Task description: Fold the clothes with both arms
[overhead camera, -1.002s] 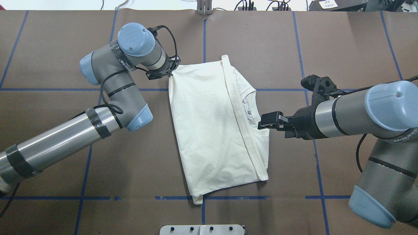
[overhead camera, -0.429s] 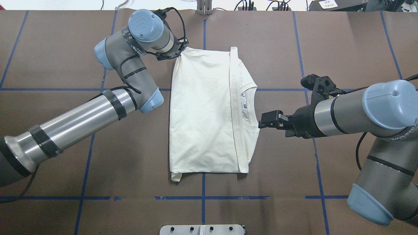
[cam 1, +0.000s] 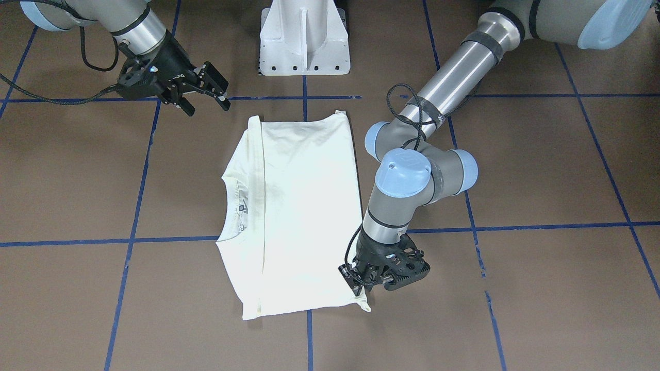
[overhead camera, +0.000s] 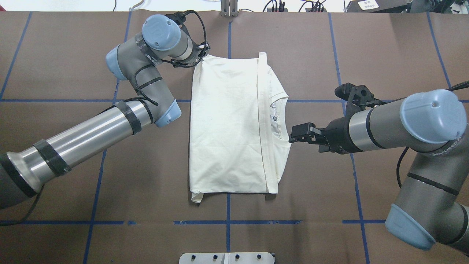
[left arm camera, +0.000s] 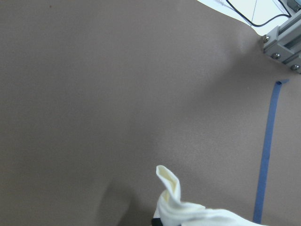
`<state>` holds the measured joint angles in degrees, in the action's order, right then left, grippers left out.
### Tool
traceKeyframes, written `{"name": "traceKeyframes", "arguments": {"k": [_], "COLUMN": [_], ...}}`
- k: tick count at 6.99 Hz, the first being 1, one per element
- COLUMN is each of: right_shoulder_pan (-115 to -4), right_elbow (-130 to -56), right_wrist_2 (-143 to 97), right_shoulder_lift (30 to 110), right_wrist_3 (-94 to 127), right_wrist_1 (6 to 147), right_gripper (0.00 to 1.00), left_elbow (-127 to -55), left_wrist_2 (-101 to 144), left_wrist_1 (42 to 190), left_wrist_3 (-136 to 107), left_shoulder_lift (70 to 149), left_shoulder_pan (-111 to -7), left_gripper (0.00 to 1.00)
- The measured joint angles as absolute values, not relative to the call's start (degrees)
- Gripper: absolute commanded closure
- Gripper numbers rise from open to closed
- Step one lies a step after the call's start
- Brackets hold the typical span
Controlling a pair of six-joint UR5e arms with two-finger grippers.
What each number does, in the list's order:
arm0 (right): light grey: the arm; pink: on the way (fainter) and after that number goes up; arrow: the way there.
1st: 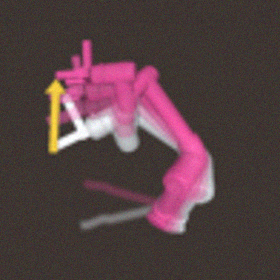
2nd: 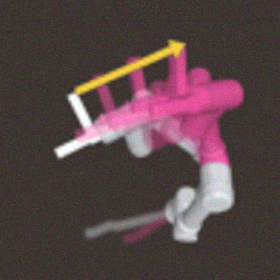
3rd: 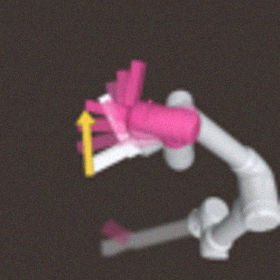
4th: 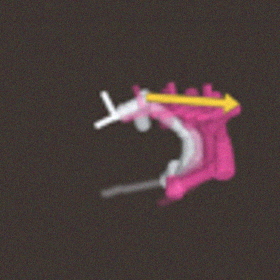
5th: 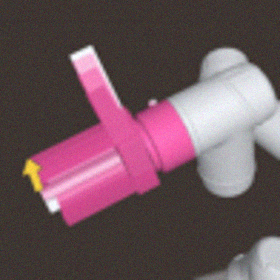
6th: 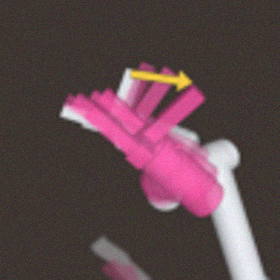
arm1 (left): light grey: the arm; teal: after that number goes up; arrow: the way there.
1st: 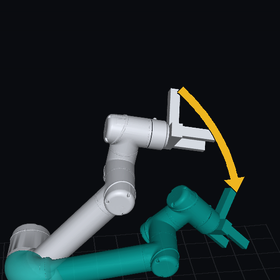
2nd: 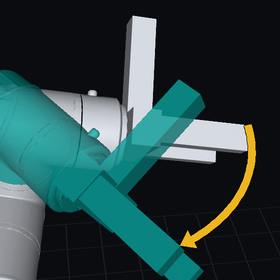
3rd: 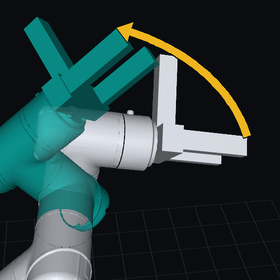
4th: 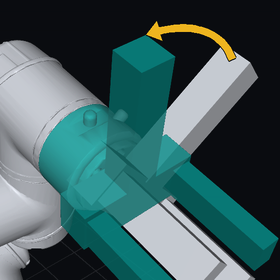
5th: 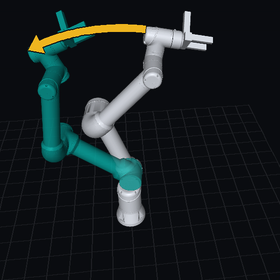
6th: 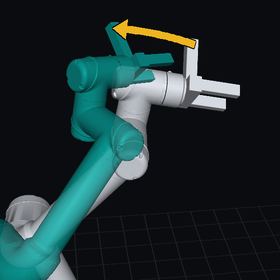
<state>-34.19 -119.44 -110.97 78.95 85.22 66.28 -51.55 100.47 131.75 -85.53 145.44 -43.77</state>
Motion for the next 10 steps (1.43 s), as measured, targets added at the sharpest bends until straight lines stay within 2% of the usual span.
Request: {"name": "traceKeyframes", "arguments": {"k": [2,4,6,8,10], "right_shoulder_pan": [-34.1,-33.1,-29.2,-25.8,-23.9], "right_elbow": [-115.3,-111.6,-108.4,-103.8,-101.0], "right_wrist_2": [-110.0,-109.0,-103.8,-101.3,-101.4], "right_shoulder_lift": [76.0,72.1,64.6,59.8,58.2], "right_wrist_3": [84.2,79.3,72.3,70.4,70.2], "right_wrist_1": [66.9,71.2,84.2,90.3,93.0], "right_gripper": [0.0,0.0,0.0,0.0,0.0], "left_elbow": [-58.1,-72.7,-85.6,-90.6,-91.3], "left_wrist_2": [105.1,107.8,108.2,108.3,108.4], "left_wrist_1": [127.1,116.4,106.8,104.7,104.7], "left_wrist_3": [-82.4,-78.3,-75.1,-74.5,-74.5], "left_shoulder_lift": [142.8,136.2,131.7,129.3,128.7], "left_shoulder_pan": [-45.5,-46.0,-46.1,-46.1,-46.0], "left_gripper": [0.0,0.0,0.0,0.0,0.0]}}
